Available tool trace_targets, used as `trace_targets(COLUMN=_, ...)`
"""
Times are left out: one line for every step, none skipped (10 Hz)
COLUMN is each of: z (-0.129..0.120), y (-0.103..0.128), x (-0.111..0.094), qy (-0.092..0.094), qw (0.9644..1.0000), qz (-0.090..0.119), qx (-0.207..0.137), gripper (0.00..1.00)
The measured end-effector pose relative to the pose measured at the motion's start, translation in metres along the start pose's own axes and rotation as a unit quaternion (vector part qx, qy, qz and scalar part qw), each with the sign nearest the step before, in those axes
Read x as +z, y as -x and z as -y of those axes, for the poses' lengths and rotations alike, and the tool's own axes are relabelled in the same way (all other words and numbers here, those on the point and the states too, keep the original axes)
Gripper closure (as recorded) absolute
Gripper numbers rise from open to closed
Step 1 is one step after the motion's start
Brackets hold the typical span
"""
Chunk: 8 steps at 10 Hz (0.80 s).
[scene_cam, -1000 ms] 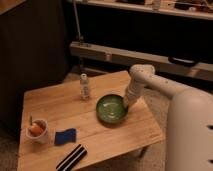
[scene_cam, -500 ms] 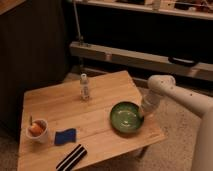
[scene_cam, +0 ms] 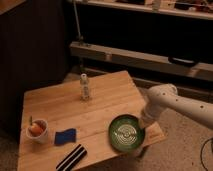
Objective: Drag the ceramic bowl in a circle
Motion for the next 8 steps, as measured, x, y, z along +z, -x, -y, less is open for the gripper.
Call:
trace_targets(z=-0.018, y=0.006, x=0.001, qy=0.003, qw=0.9999, qz=0.004, qx=-0.014, gripper=0.88)
trace_targets(z=-0.034, y=0.012, x=0.001, qy=0.007, qw=0.9996, qz=0.007, qx=-0.026, gripper=0.88)
trace_targets(z=-0.060, y=0.022, x=0.000, qy=0.014, qw=0.9988, qz=0.013, qx=-0.045, gripper=0.88)
trace_targets(z=-0.083, y=0.032, x=0.000, qy=0.020, qw=0.9976, qz=0.017, qx=-0.063, gripper=0.88)
trace_targets(z=-0.102, y=0.041, x=-0.001, qy=0.026, qw=0.9964, qz=0.020, qx=-0.079, gripper=0.88)
trace_targets(z=-0.119, y=0.051, x=0.000, qy=0.030, qw=0.9953, qz=0.021, qx=-0.089, gripper=0.88)
trace_targets(z=-0.138, y=0.071, x=0.004, qy=0.038, qw=0.9941, qz=0.021, qx=-0.099, gripper=0.88)
trace_targets(z=-0.149, y=0.087, x=0.005, qy=0.046, qw=0.9936, qz=0.022, qx=-0.100, gripper=0.88)
